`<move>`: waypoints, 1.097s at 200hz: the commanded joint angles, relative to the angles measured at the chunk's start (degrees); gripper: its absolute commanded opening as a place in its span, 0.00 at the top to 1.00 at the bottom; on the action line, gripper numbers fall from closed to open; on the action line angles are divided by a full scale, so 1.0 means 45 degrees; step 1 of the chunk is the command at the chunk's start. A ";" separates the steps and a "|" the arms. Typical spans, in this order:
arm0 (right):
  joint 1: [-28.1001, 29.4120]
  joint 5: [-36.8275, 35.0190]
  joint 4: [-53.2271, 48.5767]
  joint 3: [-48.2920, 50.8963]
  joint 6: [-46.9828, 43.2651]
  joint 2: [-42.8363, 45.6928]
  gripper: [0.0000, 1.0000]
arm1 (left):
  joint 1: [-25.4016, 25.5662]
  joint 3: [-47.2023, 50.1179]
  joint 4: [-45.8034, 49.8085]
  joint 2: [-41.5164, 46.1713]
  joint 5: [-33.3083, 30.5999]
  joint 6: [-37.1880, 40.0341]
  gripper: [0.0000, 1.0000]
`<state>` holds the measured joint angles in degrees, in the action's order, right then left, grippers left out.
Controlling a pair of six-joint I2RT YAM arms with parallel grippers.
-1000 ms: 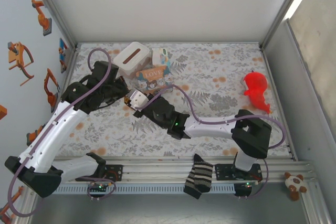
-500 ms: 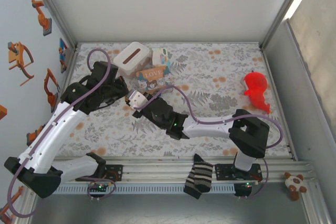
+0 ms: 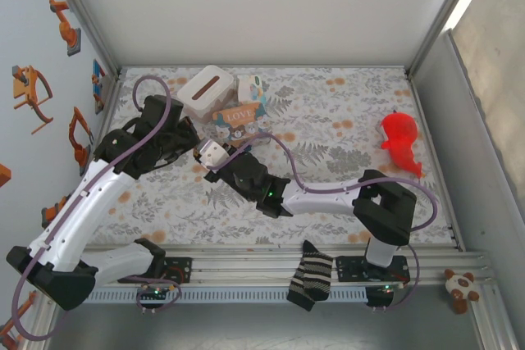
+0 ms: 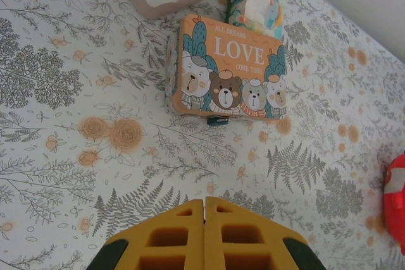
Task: Unlock the padlock with the key
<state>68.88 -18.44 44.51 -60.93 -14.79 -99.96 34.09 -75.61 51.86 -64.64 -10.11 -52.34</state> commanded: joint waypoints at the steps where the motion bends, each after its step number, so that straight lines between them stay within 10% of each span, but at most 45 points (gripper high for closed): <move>1: 0.0035 -0.0398 0.0440 -0.0503 -0.0001 -0.0227 0.83 | 0.0140 0.0143 0.0130 0.0205 0.0347 0.0021 1.00; 140: 0.0028 -0.0476 0.0753 -0.0506 -0.0461 -0.0328 1.00 | 0.0119 0.0397 -0.0212 0.0473 0.0972 -0.0237 1.00; 184: 0.0011 -0.0756 0.0744 -0.0049 -0.0279 -0.0060 1.00 | 0.0009 0.0480 -0.0333 0.0816 0.1013 -0.0217 0.59; 219: -0.0078 -0.1090 0.0734 0.0648 0.0294 0.0435 1.00 | -0.0775 0.0616 -0.0190 0.1395 0.1599 -0.0035 0.45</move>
<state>68.99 -20.69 46.61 -60.27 -15.88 -100.49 32.86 -73.69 49.74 -60.90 -6.52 -53.49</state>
